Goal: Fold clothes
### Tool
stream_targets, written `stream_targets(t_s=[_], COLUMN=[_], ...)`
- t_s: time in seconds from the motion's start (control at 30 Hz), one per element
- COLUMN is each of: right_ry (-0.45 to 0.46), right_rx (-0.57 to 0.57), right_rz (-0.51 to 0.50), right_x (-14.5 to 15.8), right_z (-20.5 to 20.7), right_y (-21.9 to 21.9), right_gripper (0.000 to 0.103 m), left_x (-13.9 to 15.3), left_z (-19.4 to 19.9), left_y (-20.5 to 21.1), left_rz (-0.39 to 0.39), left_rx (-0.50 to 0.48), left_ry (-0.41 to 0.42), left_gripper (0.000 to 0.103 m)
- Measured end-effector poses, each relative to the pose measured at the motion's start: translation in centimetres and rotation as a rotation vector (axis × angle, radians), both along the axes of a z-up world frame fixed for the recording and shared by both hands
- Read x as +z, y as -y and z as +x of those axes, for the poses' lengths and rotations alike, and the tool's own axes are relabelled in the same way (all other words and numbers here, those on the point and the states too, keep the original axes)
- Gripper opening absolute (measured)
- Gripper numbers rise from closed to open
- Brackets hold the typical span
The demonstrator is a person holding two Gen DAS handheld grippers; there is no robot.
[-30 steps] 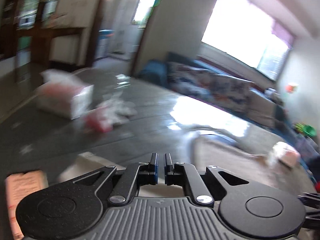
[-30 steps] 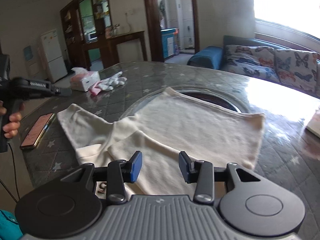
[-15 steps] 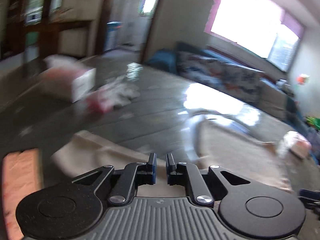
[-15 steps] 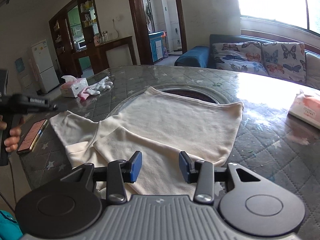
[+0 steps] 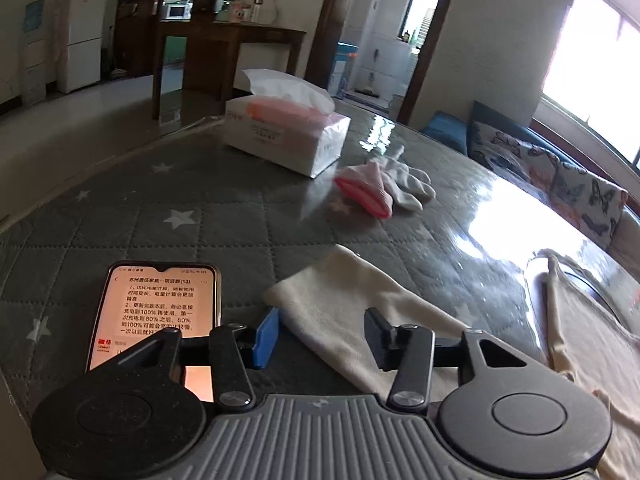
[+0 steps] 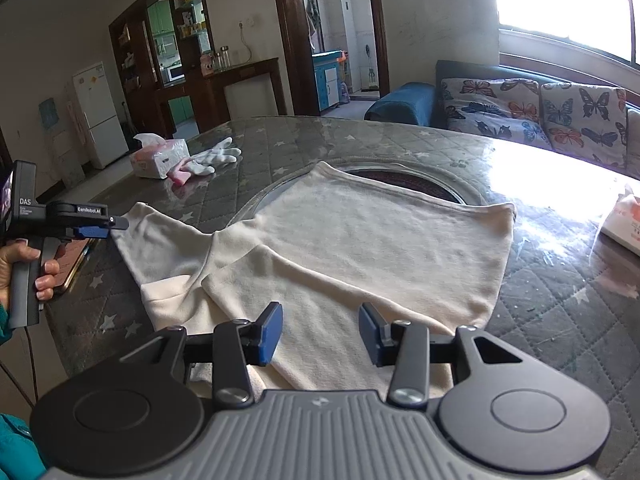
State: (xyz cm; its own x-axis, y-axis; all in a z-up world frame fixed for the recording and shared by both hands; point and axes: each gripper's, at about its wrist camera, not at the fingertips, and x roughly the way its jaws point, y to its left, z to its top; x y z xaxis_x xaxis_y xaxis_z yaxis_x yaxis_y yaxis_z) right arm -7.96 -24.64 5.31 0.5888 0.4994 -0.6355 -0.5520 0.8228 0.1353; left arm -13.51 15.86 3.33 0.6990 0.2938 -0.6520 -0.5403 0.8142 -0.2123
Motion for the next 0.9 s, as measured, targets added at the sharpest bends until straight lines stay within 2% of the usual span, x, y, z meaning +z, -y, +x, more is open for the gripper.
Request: stream_targets(t_s=[0.1, 0.17, 0.23, 0.27, 0.3, 0.37, 0.5, 0.73, 0.9], right_ry=[-0.004, -0.006, -0.006, -0.005, -0.004, -0.001, 0.004, 0.011, 0.013], right_rx=[-0.002, -0.002, -0.001, -0.002, -0.004, -0.009, -0.028, -0.055, -0.105], right_rz=[-0.005, -0.004, -0.005, -0.004, -0.003, -0.002, 0.006, 0.023, 0.059], right_x=[-0.1, -0.2, -0.2, -0.2, -0.2, -0.1, 0.1, 0.1, 0.4], right_z=[0.2, 0.2, 0.2, 0.2, 0.2, 0.1, 0.0, -0.1, -0.3], right_y=[-0.1, -0.2, -0.3, -0.2, -0.2, 0.0, 0.7, 1.9, 3.9], right_gripper=[0.043, 0.043, 0.044, 0.044, 0.044, 0.045, 0.045, 0.045, 0.045], left_x=[0.0, -0.2, -0.4, -0.5, -0.6, -0.7, 0.3, 5.5, 7.8], left_z=[0.3, 0.6, 0.9, 1.1, 1.2, 0.9, 0.4, 1.0, 2.0], left_y=[-0.1, -0.2, -0.2, -0.2, -0.3, -0.8, 0.0, 6.8, 13.4], left_rz=[0.004, 0.015, 0.035, 0.044, 0.05, 0.006, -0.031, -0.066, -0.132], left_rx=[0.027, 0.029, 0.03, 0.03, 0.031, 0.047, -0.005, -0.359, -0.639], left_ry=[0.001, 0.001, 0.0, -0.001, 0.0, 0.035, 0.091, 0.216, 0.261], left_gripper=[0.056, 0.053, 0.039, 0.021, 0.011, 0.008, 0.007, 0.007, 0.008])
